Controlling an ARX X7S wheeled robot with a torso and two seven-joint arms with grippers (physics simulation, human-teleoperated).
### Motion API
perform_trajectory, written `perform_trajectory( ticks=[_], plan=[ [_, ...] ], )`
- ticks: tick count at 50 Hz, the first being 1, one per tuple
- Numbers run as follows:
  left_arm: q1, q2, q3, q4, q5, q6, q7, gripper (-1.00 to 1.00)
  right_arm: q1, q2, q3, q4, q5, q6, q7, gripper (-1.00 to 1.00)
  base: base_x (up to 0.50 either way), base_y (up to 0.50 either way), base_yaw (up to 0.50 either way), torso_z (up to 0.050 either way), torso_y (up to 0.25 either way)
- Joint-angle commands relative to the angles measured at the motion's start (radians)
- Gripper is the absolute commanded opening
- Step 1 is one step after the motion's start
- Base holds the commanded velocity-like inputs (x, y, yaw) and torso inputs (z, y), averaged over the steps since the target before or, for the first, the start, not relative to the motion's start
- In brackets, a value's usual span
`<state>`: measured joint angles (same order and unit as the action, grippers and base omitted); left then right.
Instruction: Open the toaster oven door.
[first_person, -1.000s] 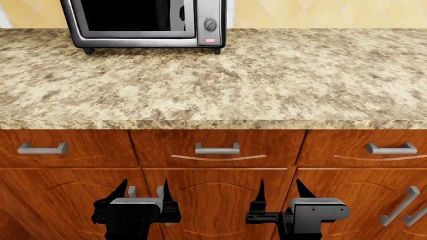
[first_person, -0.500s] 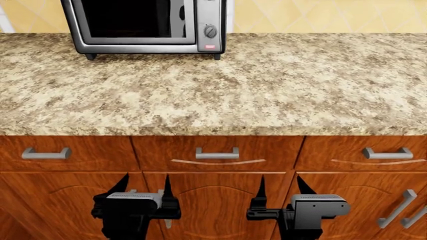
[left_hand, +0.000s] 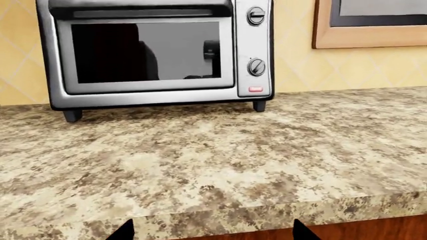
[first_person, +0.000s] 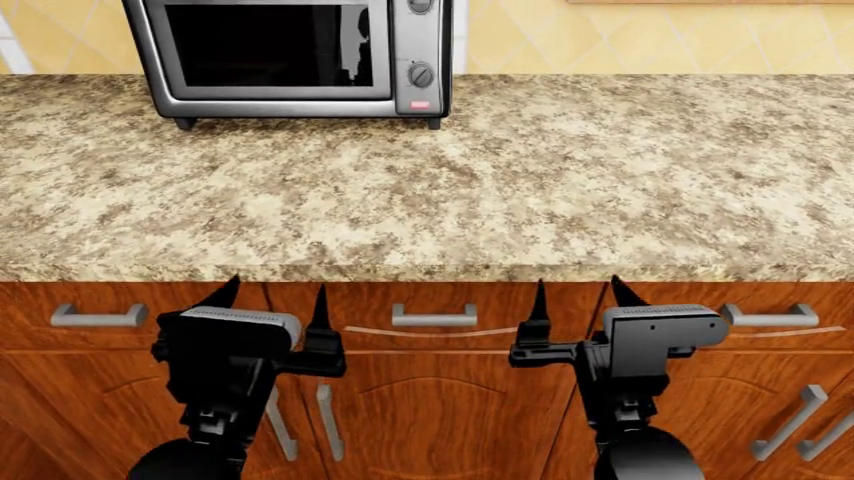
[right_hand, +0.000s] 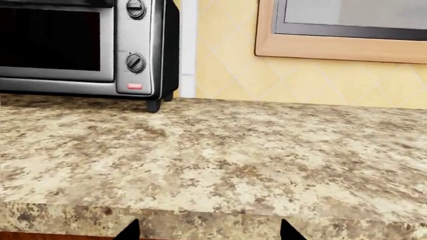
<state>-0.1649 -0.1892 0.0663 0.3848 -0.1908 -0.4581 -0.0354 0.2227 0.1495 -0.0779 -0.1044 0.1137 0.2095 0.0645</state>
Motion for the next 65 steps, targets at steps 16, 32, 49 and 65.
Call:
perform_trajectory(
  ticks=[16, 32, 49, 65],
  plan=[
    [-0.528, -0.109, -0.059, 0.037, -0.125, -0.474, 0.019, 1.0, 0.392, 0.094, 0.012, 0.016, 0.06, 0.29, -0.049, 1.0, 0.0, 0.0, 0.0, 0.017, 0.0],
    [-0.637, -0.144, -0.034, -0.015, -0.116, -0.499, 0.031, 1.0, 0.481, 0.1, 0.008, 0.023, 0.078, 0.353, -0.053, 1.0, 0.0, -0.03, 0.0, 0.0, 0.0],
    [-0.622, -0.144, -0.032, -0.015, -0.122, -0.502, 0.024, 1.0, 0.486, 0.107, 0.003, 0.007, 0.089, 0.37, -0.049, 1.0, 0.01, -0.13, 0.0, 0.0, 0.0],
    [-0.617, -0.145, -0.033, -0.015, -0.13, -0.499, 0.023, 1.0, 0.486, 0.109, -0.009, 0.002, 0.094, 0.376, -0.046, 1.0, 0.18, 0.0, 0.0, 0.0, 0.0]
  ],
)
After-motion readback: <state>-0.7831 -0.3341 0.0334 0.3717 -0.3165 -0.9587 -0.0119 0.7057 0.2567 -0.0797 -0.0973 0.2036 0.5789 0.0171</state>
